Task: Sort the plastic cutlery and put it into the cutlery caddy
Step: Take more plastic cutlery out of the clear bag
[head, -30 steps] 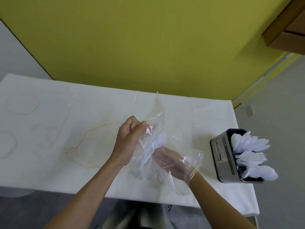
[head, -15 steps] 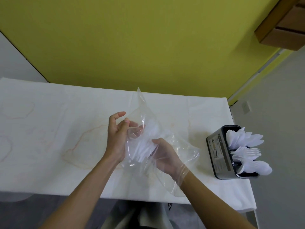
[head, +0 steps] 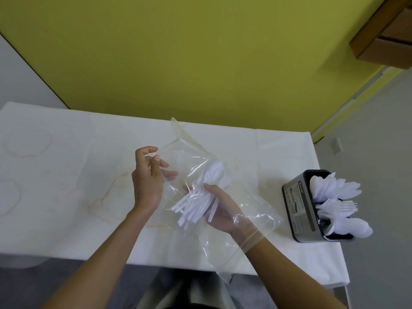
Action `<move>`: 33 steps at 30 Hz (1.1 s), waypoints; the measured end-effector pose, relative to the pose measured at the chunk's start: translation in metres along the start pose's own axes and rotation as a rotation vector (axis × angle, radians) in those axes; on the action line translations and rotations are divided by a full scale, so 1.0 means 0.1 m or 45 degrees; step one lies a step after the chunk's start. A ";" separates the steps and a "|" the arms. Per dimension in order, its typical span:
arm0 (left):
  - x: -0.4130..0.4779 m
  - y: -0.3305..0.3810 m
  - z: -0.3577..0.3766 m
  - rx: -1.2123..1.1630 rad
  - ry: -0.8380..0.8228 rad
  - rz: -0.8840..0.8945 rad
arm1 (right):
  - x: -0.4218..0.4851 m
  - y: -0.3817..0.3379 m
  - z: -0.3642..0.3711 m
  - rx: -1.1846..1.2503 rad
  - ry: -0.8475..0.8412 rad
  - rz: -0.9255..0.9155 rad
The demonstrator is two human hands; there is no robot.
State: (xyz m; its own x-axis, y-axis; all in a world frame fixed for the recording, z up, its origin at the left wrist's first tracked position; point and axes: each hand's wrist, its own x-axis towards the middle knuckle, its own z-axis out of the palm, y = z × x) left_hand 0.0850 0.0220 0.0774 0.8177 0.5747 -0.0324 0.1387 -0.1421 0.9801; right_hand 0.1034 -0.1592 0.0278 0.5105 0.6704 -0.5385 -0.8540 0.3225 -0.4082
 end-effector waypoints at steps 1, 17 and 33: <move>0.01 -0.03 -0.01 0.051 0.027 0.021 | 0.03 0.02 -0.03 -0.026 0.034 -0.010; 0.05 -0.76 -0.21 1.223 0.163 0.129 | -0.12 -0.17 -0.63 -0.541 0.561 0.080; 0.07 -1.40 -0.42 1.665 -0.730 -0.337 | -0.14 -0.19 -0.78 -1.056 0.952 -0.075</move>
State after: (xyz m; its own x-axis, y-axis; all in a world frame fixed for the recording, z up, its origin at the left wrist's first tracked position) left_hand 0.0481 0.0801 -0.0520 0.7511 0.3499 -0.5598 0.4623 -0.8842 0.0677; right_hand 0.1201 -0.2268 -0.0148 0.7181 0.0080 -0.6959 -0.6378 -0.3923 -0.6628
